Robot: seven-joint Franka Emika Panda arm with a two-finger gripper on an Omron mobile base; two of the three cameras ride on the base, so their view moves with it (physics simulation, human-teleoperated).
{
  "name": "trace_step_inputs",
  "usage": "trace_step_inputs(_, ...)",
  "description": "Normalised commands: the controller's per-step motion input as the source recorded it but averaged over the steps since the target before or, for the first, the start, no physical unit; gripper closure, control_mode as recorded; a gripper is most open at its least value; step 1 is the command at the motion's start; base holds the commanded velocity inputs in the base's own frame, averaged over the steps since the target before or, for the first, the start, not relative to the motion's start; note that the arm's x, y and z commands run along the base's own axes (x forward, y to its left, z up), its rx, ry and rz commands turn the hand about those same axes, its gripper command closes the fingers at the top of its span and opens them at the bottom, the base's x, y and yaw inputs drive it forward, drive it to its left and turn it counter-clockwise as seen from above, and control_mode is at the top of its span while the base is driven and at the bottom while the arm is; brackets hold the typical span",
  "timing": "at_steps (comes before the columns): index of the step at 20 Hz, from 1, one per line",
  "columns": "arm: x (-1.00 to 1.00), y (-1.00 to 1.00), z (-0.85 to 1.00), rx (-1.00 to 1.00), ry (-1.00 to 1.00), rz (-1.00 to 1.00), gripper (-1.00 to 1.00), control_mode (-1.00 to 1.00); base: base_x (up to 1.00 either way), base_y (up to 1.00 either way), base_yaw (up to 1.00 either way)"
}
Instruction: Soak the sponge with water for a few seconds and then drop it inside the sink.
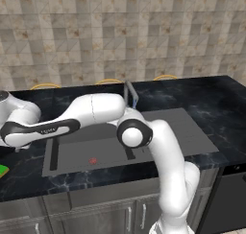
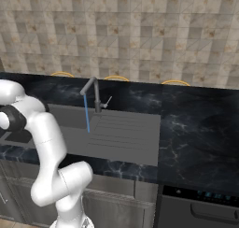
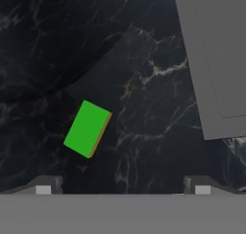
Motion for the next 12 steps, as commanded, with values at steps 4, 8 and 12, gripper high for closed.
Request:
trace_step_inputs(4, 0.0, 0.11, -0.17, 0.0, 0.0, 0.0, -1.0, -1.0, 0.0, 0.0, 0.0)
trace_step_inputs(8, 0.0, 0.12, -0.18, 0.01, 0.0, 0.0, -1.0, -1.0, 0.0, 0.0, 0.0)
trace_step_inputs(12, 0.01, 0.12, -0.28, 0.02, 0.0, -0.03, -1.0, -1.0, 0.0, 0.0, 0.0)
